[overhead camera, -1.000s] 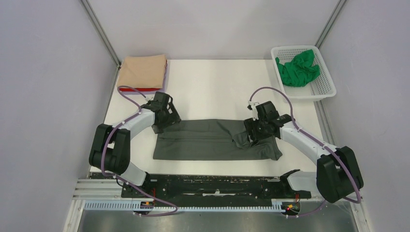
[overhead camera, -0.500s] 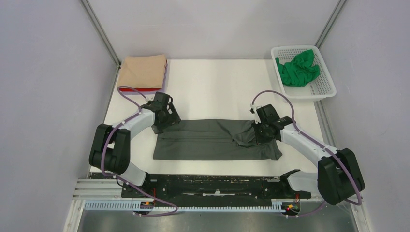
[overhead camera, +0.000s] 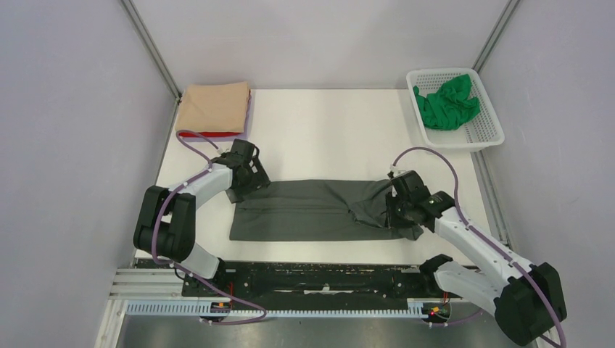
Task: Fold and stack the t-shirts
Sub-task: Fold the other side of the tshirt into a rectangle, then rotate the tshirt 90 degrees
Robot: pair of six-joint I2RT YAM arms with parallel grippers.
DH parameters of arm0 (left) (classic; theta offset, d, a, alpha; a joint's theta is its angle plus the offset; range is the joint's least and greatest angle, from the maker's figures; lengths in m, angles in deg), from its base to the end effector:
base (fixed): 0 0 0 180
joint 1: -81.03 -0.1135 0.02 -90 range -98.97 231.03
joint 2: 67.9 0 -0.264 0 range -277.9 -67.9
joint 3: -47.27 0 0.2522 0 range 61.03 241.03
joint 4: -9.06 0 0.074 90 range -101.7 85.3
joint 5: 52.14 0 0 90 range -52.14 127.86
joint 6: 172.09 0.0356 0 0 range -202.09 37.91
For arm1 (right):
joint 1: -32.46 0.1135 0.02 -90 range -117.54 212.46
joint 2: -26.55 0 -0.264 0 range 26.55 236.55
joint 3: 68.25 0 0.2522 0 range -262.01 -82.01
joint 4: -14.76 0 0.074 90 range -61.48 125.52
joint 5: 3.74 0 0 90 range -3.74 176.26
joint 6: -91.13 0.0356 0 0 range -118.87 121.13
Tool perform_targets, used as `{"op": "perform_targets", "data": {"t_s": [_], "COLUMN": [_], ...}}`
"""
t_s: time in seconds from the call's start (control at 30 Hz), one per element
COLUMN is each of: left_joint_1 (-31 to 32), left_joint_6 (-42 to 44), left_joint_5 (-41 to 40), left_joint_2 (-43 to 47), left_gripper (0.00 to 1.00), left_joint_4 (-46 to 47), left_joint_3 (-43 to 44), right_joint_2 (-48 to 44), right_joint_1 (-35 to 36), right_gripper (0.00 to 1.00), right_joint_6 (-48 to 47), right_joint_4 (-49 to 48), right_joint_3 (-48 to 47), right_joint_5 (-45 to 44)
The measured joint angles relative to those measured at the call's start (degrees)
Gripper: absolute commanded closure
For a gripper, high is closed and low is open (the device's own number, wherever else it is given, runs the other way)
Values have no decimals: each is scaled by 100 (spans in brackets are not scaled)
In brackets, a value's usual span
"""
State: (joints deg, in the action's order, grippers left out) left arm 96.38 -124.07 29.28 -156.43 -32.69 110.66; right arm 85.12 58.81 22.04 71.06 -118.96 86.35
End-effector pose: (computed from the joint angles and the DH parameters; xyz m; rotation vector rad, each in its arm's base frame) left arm 0.2757 -0.0702 0.1698 -0.6660 2.6332 -0.0876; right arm 0.1612 0.0799 0.2056 -0.1295 2.7149 0.2519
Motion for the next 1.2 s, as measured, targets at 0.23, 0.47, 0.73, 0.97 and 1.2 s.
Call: {"op": "perform_targets", "data": {"t_s": [0.23,0.47,0.73,0.97,1.2], "left_joint_1": [0,0,28,170,201], "left_joint_6": [-92,-98,-79,55,50], "left_joint_5": [-24,-35,-44,431,752], "left_joint_2": [0,61,601,660,299], "left_gripper": [0,0,0,0,0], "left_joint_4": [-120,-260,-525,-302,-48], "left_joint_3": [2,4,332,522,15], "right_joint_2": [-367,-358,409,1362,2068], "right_joint_1": [44,7,-463,-813,-1104], "right_gripper": [46,2,2,2,2], "right_joint_6": [501,219,120,-17,-81], "right_joint_4": [-4,-415,-1899,-2575,-3480], "right_joint_3": [498,-188,-105,120,155], "right_joint_5": [22,-400,15,393,605]}}
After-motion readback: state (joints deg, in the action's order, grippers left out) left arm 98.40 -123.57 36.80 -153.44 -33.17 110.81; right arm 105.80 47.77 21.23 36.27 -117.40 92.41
